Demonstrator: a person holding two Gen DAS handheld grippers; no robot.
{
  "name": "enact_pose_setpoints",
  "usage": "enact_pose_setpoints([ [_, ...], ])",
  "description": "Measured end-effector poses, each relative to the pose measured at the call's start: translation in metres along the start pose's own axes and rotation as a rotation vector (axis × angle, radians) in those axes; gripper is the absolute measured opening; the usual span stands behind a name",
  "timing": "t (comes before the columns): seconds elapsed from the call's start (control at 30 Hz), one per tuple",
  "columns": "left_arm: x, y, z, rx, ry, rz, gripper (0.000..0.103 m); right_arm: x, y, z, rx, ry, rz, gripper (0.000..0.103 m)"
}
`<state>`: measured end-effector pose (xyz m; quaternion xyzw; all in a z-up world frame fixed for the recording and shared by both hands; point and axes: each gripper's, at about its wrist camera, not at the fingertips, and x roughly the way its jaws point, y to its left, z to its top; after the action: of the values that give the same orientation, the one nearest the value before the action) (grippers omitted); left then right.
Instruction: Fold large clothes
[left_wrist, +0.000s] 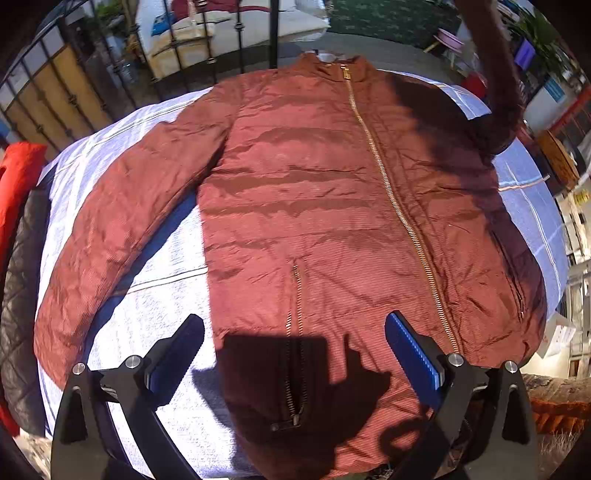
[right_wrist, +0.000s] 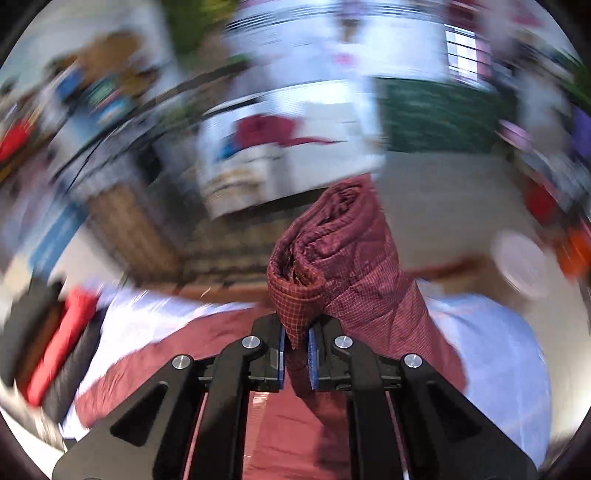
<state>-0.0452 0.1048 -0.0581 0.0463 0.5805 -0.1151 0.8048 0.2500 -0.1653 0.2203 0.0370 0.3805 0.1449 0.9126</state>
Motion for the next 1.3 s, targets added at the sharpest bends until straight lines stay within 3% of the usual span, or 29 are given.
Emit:
enact_pose_setpoints([
  [0.13, -0.003, 0.015, -0.013, -0.049, 0.002, 0.028, 0.096, 0.07, 0.126, -0.028, -0.204, 0.121, 0.056, 0.01],
  [0.23, -0.005, 0.027, -0.024, -0.087, 0.003, 0.047, 0.096, 0.121, 0.172, -0.068, -0.309, 0.223, 0.023, 0.01],
  [0.3, -0.005, 0.034, -0.029, -0.112, 0.007, 0.05, 0.096, 0.15, 0.181, -0.099, -0.378, 0.294, -0.029, 0.013],
  [0.37, -0.005, 0.04, -0.033, -0.133, 0.014, 0.051, 0.096, 0.17, 0.19, -0.12, -0.433, 0.351, -0.074, 0.028],
  [0.43, -0.003, 0.043, -0.036, -0.141, 0.02, 0.051, 0.096, 0.175, 0.199, -0.141, -0.464, 0.362, -0.08, 0.077],
  [0.47, -0.002, 0.044, -0.036, -0.143, 0.025, 0.047, 0.096, 0.173, 0.2, -0.146, -0.482, 0.348, -0.084, 0.082],
  [0.6, 0.004, 0.045, -0.031, -0.137, 0.032, 0.033, 0.096, 0.155, 0.197, -0.157, -0.522, 0.348, -0.065, 0.082],
  [0.67, 0.005, 0.043, -0.021, -0.12, 0.025, 0.033, 0.096, 0.145, 0.186, -0.156, -0.506, 0.334, -0.076, 0.082],
  [0.8, 0.007, 0.037, 0.002, -0.075, 0.003, 0.026, 0.096, 0.143, 0.109, -0.165, -0.404, 0.384, -0.226, 0.082],
  [0.87, 0.008, 0.033, 0.013, -0.054, -0.008, 0.024, 0.096, 0.143, 0.055, -0.171, -0.263, 0.439, -0.304, 0.082],
  [1.0, 0.01, 0.025, 0.028, -0.033, -0.016, 0.017, 0.096, 0.124, -0.039, -0.183, -0.011, 0.455, -0.432, 0.082],
  [1.1, 0.016, 0.017, 0.033, -0.023, -0.002, 0.008, 0.096, 0.113, -0.098, -0.194, 0.188, 0.463, -0.426, 0.081],
  [1.17, 0.019, 0.009, 0.036, -0.005, 0.012, 0.005, 0.096, 0.116, -0.124, -0.203, 0.245, 0.501, -0.399, 0.062],
  [1.2, 0.02, 0.005, 0.038, 0.007, 0.015, 0.005, 0.096, 0.119, -0.133, -0.208, 0.247, 0.524, -0.408, 0.041],
  [1.23, 0.02, 0.001, 0.038, 0.017, 0.015, 0.007, 0.096, 0.121, -0.143, -0.213, 0.266, 0.536, -0.405, 0.029],
  [1.3, 0.018, -0.007, 0.041, 0.044, 0.013, 0.006, 0.096, 0.118, -0.163, -0.219, 0.331, 0.52, -0.386, 0.023],
])
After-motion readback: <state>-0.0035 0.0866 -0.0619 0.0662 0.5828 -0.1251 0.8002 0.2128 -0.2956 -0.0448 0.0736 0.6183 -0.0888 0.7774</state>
